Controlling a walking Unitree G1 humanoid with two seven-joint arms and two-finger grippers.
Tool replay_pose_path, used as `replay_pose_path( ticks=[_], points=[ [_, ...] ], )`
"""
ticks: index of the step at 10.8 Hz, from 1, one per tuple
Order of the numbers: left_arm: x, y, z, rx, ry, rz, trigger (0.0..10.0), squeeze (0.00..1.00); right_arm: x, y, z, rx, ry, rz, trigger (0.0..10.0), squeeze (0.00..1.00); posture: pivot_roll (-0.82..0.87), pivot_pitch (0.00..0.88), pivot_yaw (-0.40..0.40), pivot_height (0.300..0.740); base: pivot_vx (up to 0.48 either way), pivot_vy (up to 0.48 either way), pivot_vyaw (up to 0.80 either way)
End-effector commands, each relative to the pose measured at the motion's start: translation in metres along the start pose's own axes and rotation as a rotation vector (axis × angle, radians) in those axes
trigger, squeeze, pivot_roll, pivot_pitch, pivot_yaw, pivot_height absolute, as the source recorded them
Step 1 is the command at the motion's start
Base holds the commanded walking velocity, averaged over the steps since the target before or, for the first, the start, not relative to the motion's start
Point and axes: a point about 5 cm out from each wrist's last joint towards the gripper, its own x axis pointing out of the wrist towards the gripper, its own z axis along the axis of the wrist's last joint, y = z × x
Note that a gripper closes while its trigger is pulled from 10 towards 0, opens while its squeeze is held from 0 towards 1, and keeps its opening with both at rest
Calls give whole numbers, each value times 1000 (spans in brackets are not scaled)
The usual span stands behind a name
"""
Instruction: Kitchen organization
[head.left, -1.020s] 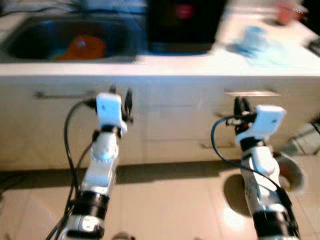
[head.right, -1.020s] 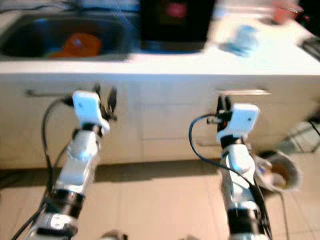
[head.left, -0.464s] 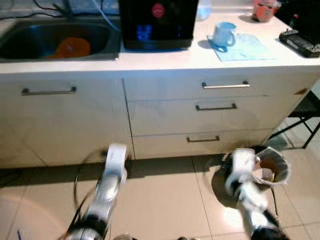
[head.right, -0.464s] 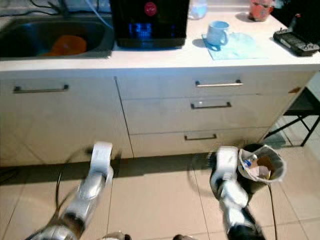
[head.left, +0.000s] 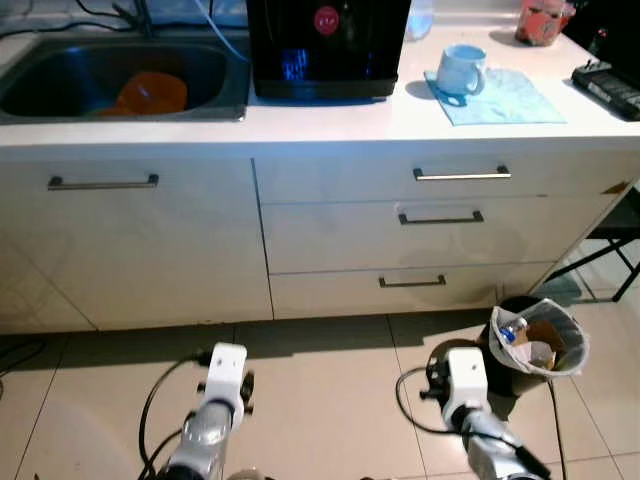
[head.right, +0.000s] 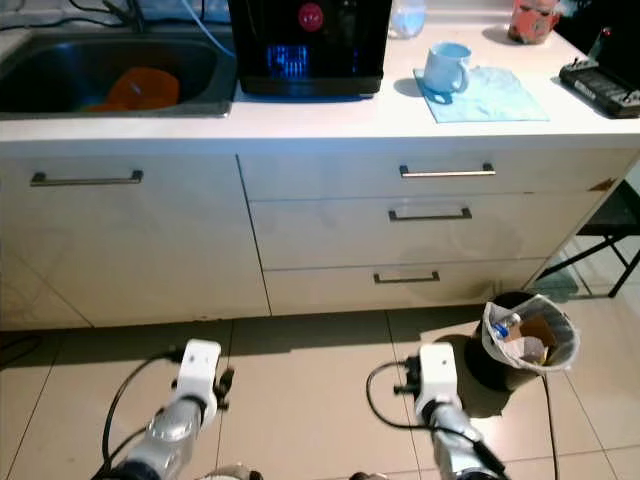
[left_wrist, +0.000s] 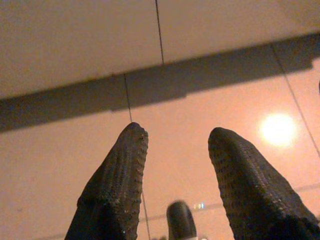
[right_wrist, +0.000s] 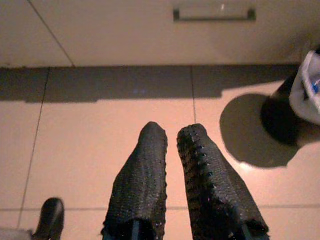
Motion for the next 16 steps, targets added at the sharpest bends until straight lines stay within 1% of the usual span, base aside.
replay_pose_path(
  ticks=[1, 2, 3, 5, 8, 13, 14, 16],
  points=[
    [-3, 1, -13, 9, 54, -3, 10000, 0, -2, 0, -8, 14, 34, 3, 10000, 0, 76, 121, -7, 740, 0, 0, 0],
    [-6, 1, -21, 1, 87, 0, 10000, 0, -5, 1, -18, 11, 77, 3, 10000, 0, 72, 126, -7, 740, 0, 0, 0],
    [-10, 3, -32, -21, 129, 5, 10000, 0, -12, -2, -36, 34, 153, -21, 10000, 0, 77, 132, -7, 740, 0, 0, 0],
    [-14, 5, -43, -56, 172, 21, 10000, 0, -20, -8, -51, 81, 201, -54, 10000, 0, 70, 138, -6, 740, 0, 0, 0],
    [-17, 8, -50, -61, 202, 26, 10000, 0, -23, -12, -57, 97, 225, -75, 10000, 0, 65, 139, -6, 740, 0, 0, 0],
    [-17, 5, -51, -61, 208, 14, 10000, 0, -23, -13, -57, 117, 235, -60, 10000, 0, 63, 137, -9, 740, 0, 0, 0],
    [-17, 4, -51, -60, 207, 12, 10000, 0, -24, -13, -58, 99, 256, -58, 10000, 0, 63, 136, -9, 740, 0, 0, 0],
    [-17, 4, -51, -60, 207, 12, 10000, 0, -24, -13, -58, 99, 256, -58, 10000, 0, 63, 136, -9, 740, 0, 0, 0]
  ],
)
